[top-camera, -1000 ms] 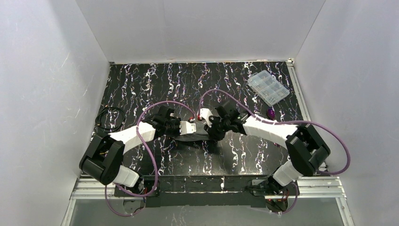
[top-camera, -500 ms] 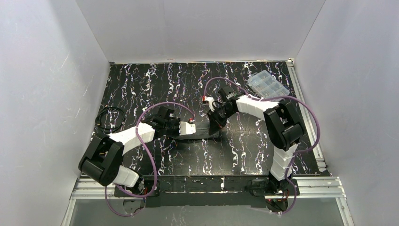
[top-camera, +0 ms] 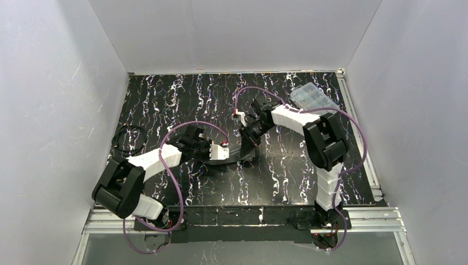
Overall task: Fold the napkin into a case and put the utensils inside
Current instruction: Fold the 2/3-rectangle-folded napkin at the center of the board.
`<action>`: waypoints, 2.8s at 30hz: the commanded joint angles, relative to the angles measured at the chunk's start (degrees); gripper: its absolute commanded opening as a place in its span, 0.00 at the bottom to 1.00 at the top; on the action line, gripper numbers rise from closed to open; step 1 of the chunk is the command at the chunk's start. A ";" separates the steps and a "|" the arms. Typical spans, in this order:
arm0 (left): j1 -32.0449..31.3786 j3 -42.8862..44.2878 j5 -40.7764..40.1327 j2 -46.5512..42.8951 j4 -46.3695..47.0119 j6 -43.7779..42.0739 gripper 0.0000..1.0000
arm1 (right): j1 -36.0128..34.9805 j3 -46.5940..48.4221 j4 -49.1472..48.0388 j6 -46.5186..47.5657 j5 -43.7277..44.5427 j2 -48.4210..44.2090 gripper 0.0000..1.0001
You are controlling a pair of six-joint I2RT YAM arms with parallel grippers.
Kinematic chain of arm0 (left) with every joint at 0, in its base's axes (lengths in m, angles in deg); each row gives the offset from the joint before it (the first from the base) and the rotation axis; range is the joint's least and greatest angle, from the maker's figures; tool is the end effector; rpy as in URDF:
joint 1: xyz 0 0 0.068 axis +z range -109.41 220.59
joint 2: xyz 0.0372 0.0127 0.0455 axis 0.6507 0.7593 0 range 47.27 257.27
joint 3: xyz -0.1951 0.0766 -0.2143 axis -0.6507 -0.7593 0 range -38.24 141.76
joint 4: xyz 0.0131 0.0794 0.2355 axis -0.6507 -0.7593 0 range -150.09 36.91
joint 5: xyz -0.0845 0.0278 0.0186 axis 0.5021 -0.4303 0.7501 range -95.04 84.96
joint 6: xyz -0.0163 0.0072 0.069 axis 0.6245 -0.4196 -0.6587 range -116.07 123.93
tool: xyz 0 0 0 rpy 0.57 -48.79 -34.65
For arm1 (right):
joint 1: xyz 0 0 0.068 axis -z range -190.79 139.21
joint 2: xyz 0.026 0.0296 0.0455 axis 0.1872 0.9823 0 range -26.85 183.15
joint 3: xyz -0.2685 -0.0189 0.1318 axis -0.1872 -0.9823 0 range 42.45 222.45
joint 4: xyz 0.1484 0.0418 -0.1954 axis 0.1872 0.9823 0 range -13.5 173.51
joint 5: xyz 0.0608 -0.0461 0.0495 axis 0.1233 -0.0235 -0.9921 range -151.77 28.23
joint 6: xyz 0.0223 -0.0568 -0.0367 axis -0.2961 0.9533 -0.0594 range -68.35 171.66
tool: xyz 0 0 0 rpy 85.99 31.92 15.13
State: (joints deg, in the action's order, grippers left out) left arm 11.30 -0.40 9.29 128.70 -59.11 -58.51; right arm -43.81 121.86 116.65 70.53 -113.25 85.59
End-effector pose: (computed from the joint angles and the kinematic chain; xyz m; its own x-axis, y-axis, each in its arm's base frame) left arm 0.2287 -0.1449 0.1862 0.2369 0.8520 -0.4668 0.8729 0.0243 0.4872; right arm 0.3022 0.2511 0.2014 -0.5882 -0.6225 -0.5163 -0.7605 0.2086 0.6150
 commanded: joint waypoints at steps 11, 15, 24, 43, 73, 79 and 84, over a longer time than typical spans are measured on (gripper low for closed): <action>0.48 -1.55 -0.20 -0.41 -6.75 -3.29 0.00 | 7.15 1.32 -1.84 -8.60 -0.63 11.72 0.13; 0.55 -1.30 -0.16 -1.31 -6.58 -2.99 0.00 | 8.90 -0.65 -5.47 -12.59 0.00 12.29 0.13; 0.56 3.10 0.57 -4.21 -11.29 1.84 0.10 | 6.22 -3.44 -9.37 -15.97 1.80 12.55 0.13; -8.74 9.04 12.27 -5.38 -13.28 8.05 0.16 | 5.28 -2.95 -6.87 -14.08 1.81 11.84 0.13; -3.07 7.73 2.52 8.60 -7.78 12.52 0.00 | 4.80 -2.47 -11.80 -17.79 -1.63 4.79 0.18; -2.98 6.64 3.09 8.30 -8.51 10.00 0.00 | 4.52 -3.08 -17.84 -22.20 -0.87 2.00 0.29; -2.70 6.74 3.23 8.36 -8.29 10.57 0.00 | 4.53 -5.08 -20.42 -23.90 4.54 -0.14 0.99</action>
State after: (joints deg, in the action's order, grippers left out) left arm 7.75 8.35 13.64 137.07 -62.08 -47.95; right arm -39.11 118.61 100.82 49.07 -113.47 89.59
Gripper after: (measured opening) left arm 0.007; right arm 0.959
